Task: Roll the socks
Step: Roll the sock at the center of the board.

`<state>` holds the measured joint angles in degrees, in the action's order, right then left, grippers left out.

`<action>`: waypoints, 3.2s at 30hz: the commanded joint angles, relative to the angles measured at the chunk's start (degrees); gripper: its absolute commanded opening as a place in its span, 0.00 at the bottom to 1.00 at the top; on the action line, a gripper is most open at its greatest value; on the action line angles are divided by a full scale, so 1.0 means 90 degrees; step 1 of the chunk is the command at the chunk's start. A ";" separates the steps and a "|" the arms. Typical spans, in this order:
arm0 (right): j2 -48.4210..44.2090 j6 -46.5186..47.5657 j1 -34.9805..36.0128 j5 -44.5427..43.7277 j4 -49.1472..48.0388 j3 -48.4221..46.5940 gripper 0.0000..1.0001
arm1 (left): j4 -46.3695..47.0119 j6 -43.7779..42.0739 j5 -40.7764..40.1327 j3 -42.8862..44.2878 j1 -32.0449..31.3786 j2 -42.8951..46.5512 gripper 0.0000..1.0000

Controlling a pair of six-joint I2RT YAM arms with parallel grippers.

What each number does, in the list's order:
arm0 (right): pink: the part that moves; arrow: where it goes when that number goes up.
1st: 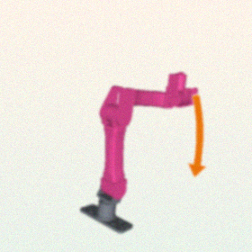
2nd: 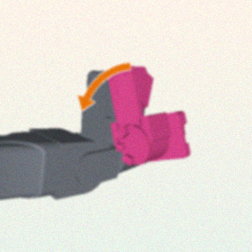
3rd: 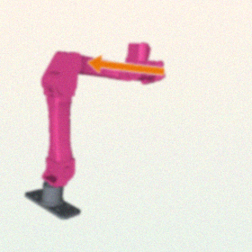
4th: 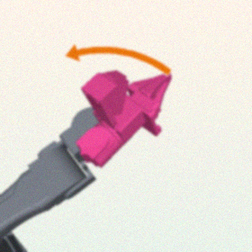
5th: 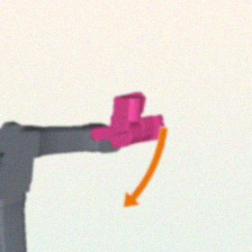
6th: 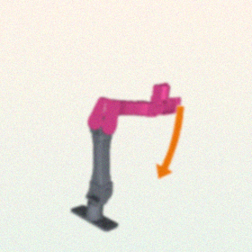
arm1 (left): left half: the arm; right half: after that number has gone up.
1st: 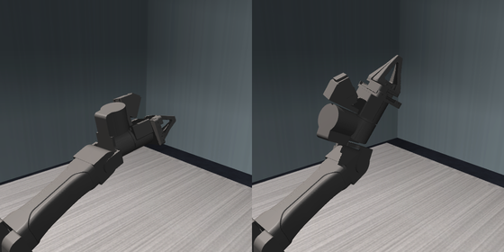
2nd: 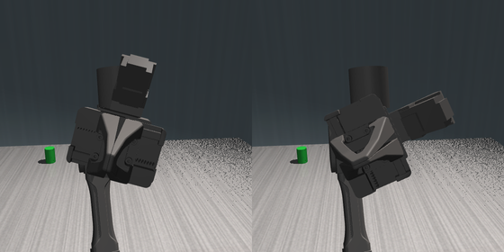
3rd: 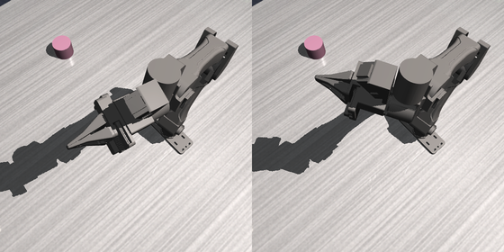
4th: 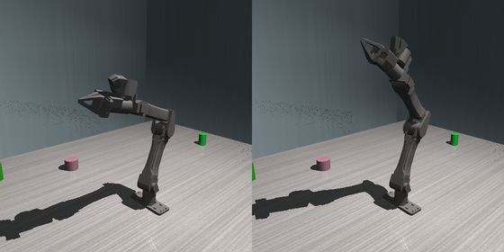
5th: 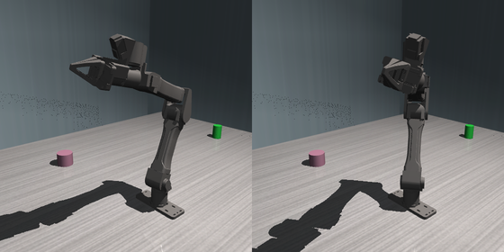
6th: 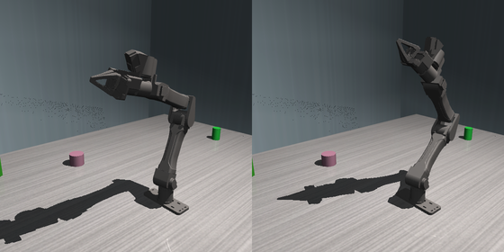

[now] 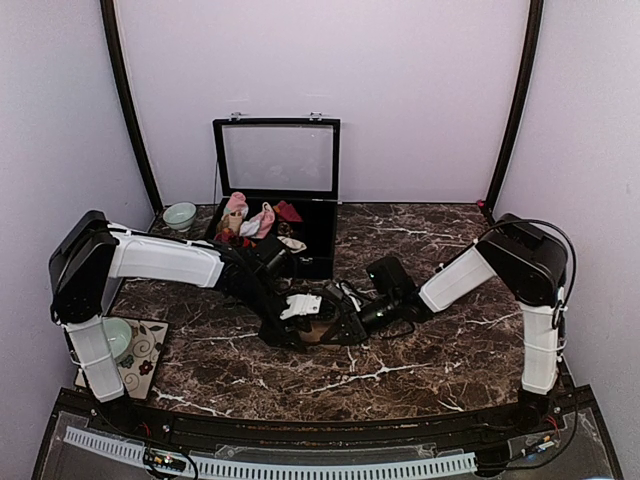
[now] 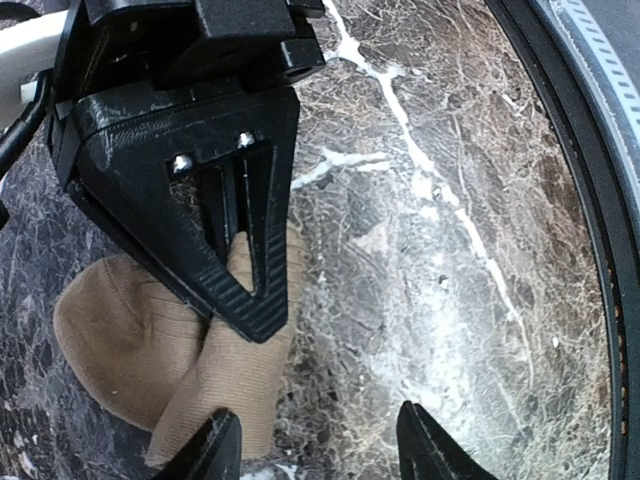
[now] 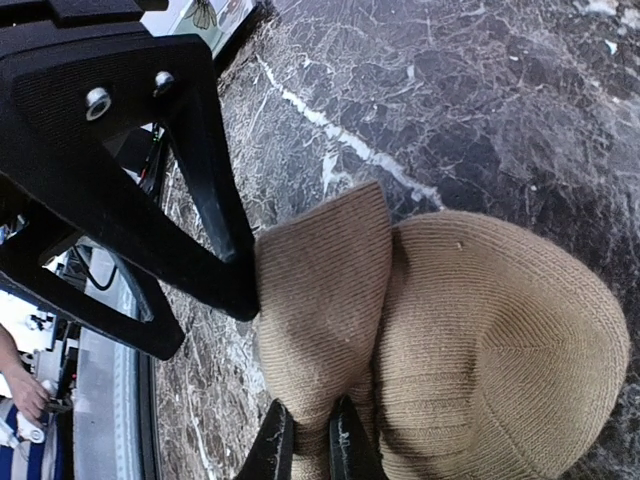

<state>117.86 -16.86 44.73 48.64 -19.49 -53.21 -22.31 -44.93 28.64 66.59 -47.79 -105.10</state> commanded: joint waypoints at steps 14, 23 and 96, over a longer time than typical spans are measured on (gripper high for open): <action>0.0753 -0.0932 -0.0036 -0.0148 0.1584 0.0520 0.07 | 0.0079 -0.0350 -0.0796 0.0427 -0.0071 -0.0949 0.51; 0.0569 -0.1171 -0.0229 0.0053 0.1266 0.0756 0.30 | -0.0887 -0.0457 -0.1166 0.1033 -0.0081 -0.1839 0.38; -0.3008 0.4478 0.2521 -0.5516 0.0840 0.1367 0.35 | -0.4406 0.0910 0.0445 0.3659 0.0339 -0.4640 0.28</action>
<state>93.67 23.29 67.35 -3.38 -13.45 -38.68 -57.36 -38.24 52.84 104.84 -44.23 -138.50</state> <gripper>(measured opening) 0.337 0.278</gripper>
